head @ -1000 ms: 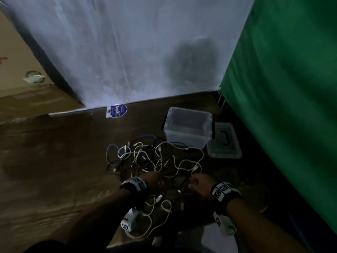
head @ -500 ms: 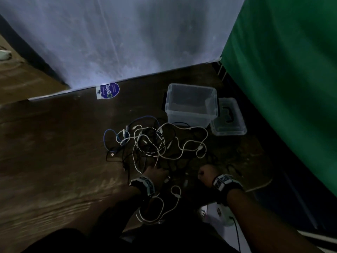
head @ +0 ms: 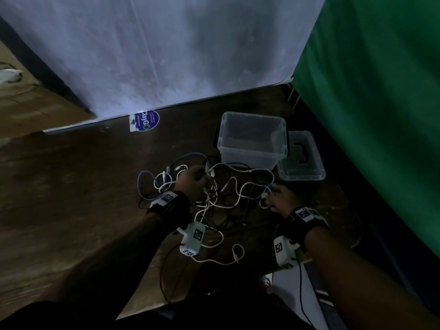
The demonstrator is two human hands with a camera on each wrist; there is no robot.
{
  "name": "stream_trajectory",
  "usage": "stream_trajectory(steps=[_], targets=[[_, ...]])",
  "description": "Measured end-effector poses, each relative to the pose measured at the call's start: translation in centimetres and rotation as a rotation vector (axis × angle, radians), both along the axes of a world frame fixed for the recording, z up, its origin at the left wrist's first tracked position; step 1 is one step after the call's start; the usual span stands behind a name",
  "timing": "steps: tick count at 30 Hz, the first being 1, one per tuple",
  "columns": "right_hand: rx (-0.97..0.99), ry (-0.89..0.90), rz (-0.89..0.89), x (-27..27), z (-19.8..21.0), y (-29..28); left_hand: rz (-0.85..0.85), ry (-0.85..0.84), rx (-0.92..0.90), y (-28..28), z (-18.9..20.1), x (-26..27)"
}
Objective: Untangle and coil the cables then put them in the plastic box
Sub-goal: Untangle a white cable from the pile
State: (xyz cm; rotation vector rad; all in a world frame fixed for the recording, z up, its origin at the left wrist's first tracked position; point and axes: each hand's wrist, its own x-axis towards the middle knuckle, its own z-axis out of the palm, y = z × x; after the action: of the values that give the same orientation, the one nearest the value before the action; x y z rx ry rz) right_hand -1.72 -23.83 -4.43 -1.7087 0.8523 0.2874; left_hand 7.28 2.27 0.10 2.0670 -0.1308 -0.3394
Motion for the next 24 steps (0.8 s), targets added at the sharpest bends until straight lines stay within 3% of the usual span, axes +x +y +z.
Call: stream_trajectory(steps=[4,9,11,13,17,22,24], targets=[[-0.27,-0.032,0.231,-0.4,0.5,-0.1,-0.067,-0.028,-0.076,-0.1,3.7,0.7],[-0.492,-0.142,0.278,-0.3,3.2,0.1,-0.238,-0.149,0.017,-0.7,7.0,1.2],[-0.454,-0.246,0.266,-0.1,5.3,1.4,-0.253,-0.111,-0.052,-1.0,8.2,1.0],[-0.275,-0.331,0.301,0.2,8.0,3.7,-0.272,-0.026,-0.158,-1.4,9.3,0.8],[0.004,-0.444,0.51,0.8,11.3,8.2,-0.258,0.099,-0.328,-2.2,10.9,0.6],[0.138,-0.479,0.302,0.7,12.9,9.7,-0.105,0.101,-0.408,-1.4,11.6,1.1],[0.07,-0.502,0.247,0.5,13.6,9.0,0.021,0.046,-0.365,-0.5,11.1,1.8]])
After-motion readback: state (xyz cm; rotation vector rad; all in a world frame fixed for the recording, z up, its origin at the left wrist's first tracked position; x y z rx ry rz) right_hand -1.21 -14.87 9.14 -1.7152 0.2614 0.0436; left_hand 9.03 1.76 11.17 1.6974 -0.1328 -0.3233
